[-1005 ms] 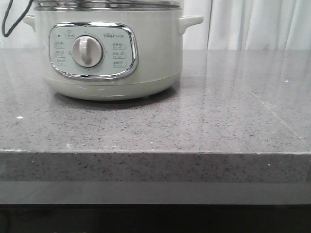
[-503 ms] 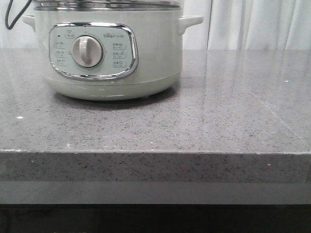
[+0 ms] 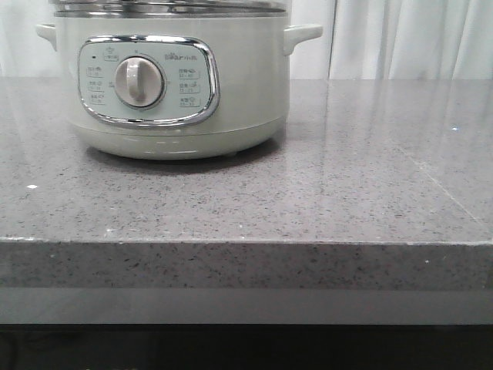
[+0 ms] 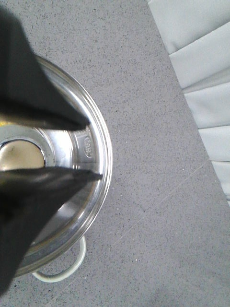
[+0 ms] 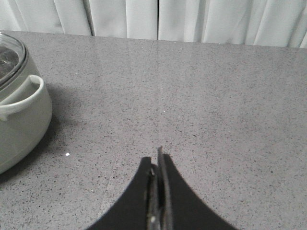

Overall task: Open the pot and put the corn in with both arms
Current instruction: 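Lower the glass lid back onto the pot with the left gripper, then release the lid knob and raise the left gripper away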

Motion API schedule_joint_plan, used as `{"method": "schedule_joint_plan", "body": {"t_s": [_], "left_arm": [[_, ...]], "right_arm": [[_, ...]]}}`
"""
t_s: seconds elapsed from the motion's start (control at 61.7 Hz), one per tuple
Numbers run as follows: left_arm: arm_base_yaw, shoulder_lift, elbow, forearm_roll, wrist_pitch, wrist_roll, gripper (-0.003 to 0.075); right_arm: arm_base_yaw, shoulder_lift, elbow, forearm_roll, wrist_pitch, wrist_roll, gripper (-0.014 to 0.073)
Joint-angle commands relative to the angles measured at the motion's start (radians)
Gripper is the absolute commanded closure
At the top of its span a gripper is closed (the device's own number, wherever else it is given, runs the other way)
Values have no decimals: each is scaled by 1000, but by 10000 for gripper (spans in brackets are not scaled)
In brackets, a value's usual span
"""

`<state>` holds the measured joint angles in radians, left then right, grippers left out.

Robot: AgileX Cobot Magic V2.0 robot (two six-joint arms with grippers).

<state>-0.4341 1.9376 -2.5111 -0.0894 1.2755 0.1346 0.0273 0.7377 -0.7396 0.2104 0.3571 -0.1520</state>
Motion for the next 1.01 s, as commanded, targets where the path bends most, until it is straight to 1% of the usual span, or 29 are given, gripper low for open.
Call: {"method": "schedule_joint_plan", "body": {"t_s": [0.0,0.032,0.243,0.341,0.503,0.632,0.746,0.827,0.876,0.989], "left_arm": [[-6,-69,-28,11,-17,-8,715],[-6,-71,-28,15,-17,-8,740],[-4,-99,-10,101,-17,-39,741],[9,-135,41,127,-17,-44,741],[59,-245,174,125,-40,-59,741],[77,-371,344,125,-161,-59,741],[77,-505,519,125,-277,-59,741],[77,-609,696,125,-364,-66,741],[77,-679,810,121,-440,-68,741],[77,-827,1055,99,-580,-68,741]], "right_arm": [[-6,-6,-29,4,-77,-10,712],[-6,-6,-29,4,-77,-10,712],[1,-6,-29,3,-85,-10,712],[15,-6,-29,-3,-99,-16,714],[88,-6,-29,-17,-108,-68,714],[157,-9,-29,-17,-124,-70,714],[187,-33,-22,-17,-149,-70,714],[191,-66,-3,-17,-176,-70,714],[191,-95,20,-17,-191,-70,714],[191,-156,70,-17,-193,-70,714]]}}
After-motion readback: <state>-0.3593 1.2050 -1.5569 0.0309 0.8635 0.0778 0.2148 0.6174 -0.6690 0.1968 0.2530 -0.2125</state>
